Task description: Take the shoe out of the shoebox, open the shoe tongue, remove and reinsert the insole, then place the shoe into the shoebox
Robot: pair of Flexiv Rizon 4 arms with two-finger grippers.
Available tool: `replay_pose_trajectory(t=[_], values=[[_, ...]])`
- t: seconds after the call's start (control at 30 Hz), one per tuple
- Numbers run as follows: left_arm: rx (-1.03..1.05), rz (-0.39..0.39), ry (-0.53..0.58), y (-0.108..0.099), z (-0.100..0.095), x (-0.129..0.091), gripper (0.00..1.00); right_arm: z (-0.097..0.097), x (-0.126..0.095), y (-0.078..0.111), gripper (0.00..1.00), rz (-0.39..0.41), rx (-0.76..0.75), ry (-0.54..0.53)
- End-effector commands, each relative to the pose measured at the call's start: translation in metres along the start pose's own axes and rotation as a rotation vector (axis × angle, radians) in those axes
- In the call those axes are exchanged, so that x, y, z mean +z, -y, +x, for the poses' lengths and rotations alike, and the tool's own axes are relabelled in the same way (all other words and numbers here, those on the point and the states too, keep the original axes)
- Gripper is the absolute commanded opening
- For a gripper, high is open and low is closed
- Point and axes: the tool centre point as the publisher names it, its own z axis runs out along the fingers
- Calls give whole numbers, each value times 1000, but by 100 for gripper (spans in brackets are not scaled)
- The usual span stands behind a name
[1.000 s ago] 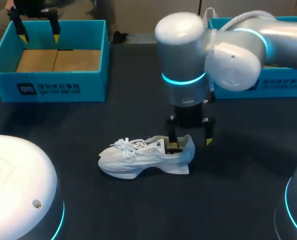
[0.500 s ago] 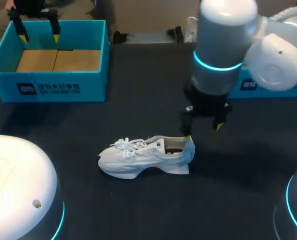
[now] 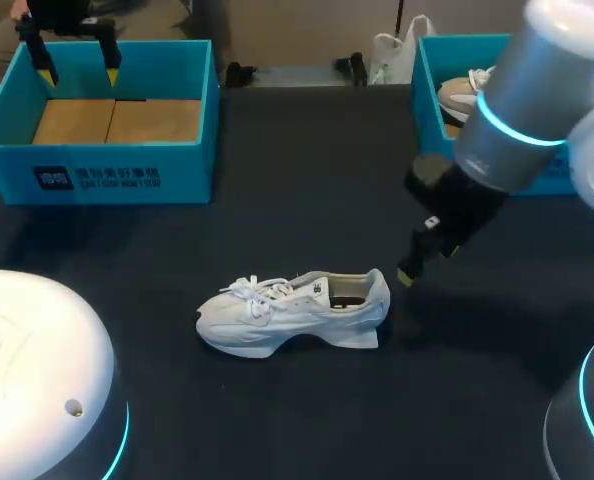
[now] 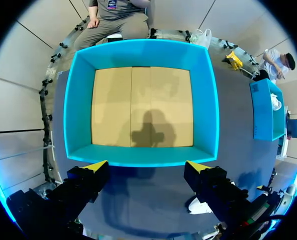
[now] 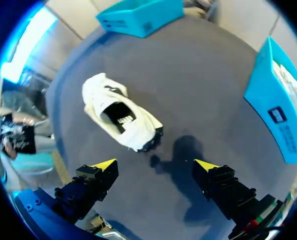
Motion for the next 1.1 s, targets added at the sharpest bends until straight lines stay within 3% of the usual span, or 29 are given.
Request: replay_pose_trajectory(t=[0.03, 0.13, 0.17, 0.2, 0.3, 0.43, 0.83, 1.0, 1.1], values=[[0, 0, 0, 0, 0, 0, 100, -5, -1, 15, 100, -373, -168, -347], [0, 0, 0, 0, 0, 0, 100, -5, -1, 15, 100, -373, -168, -347], [0, 0, 0, 0, 0, 0, 100, -5, 2, 14, 100, -390, -205, -367], [0, 0, 0, 0, 0, 0, 100, -8, 5, 14, 100, -458, -250, -399], [0, 0, 0, 0, 0, 0, 100, -13, 14, 17, 100, -500, -334, -398], [0, 0, 0, 0, 0, 0, 100, -19, 20, 19, 100, -515, -396, -379], [0, 0, 0, 0, 0, 0, 100, -21, 21, 20, 100, -519, -393, -361], [0, 0, 0, 0, 0, 0, 100, -33, 31, 31, 100, -634, -470, -372], [0, 0, 0, 0, 0, 0, 100, -41, 41, 34, 100, -633, -502, -405]])
